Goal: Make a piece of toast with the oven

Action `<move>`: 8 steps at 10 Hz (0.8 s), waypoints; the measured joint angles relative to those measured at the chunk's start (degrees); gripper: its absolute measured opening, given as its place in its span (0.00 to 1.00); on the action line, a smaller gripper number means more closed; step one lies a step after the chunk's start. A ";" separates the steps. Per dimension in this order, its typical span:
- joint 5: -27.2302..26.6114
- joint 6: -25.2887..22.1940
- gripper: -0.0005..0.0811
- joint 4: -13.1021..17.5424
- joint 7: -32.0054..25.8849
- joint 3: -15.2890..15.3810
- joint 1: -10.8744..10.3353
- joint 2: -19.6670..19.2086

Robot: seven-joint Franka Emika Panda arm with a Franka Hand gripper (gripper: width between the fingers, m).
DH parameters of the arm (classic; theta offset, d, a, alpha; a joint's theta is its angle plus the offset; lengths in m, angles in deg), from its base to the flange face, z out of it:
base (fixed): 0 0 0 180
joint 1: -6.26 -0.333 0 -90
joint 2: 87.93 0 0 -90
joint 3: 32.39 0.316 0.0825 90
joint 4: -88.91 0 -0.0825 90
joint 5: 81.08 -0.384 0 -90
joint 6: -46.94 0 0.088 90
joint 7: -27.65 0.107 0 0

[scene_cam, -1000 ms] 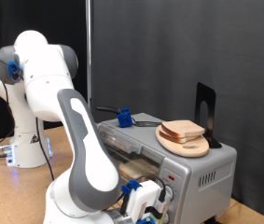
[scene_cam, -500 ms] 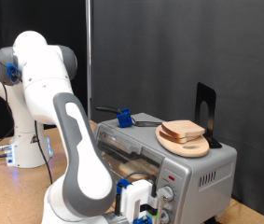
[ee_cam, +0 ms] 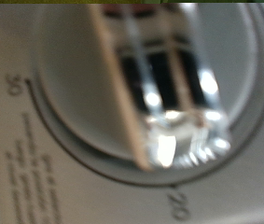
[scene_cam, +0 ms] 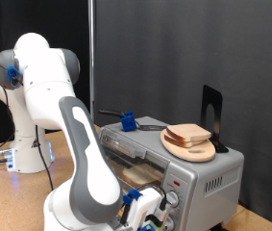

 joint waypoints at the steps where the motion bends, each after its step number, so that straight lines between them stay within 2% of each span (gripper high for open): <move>1: 0.12 -0.19 0.37 -0.31 -0.19 0.11 -0.12 -0.05; 2: 0.12 -0.47 0.53 -0.43 -0.94 0.11 -0.02 -0.08; 3: 0.12 -1.38 0.53 -0.54 -2.42 0.12 0.08 -0.08; 4: 0.12 -2.38 0.75 -0.64 -4.54 0.16 0.19 -0.08; 5: 0.11 -3.84 0.82 -0.85 -8.72 0.28 0.45 0.00; 6: -0.27 -5.76 0.82 -1.31 -13.33 0.53 1.25 0.31; 8: -2.21 -10.87 0.84 -2.38 -20.35 0.99 4.25 1.42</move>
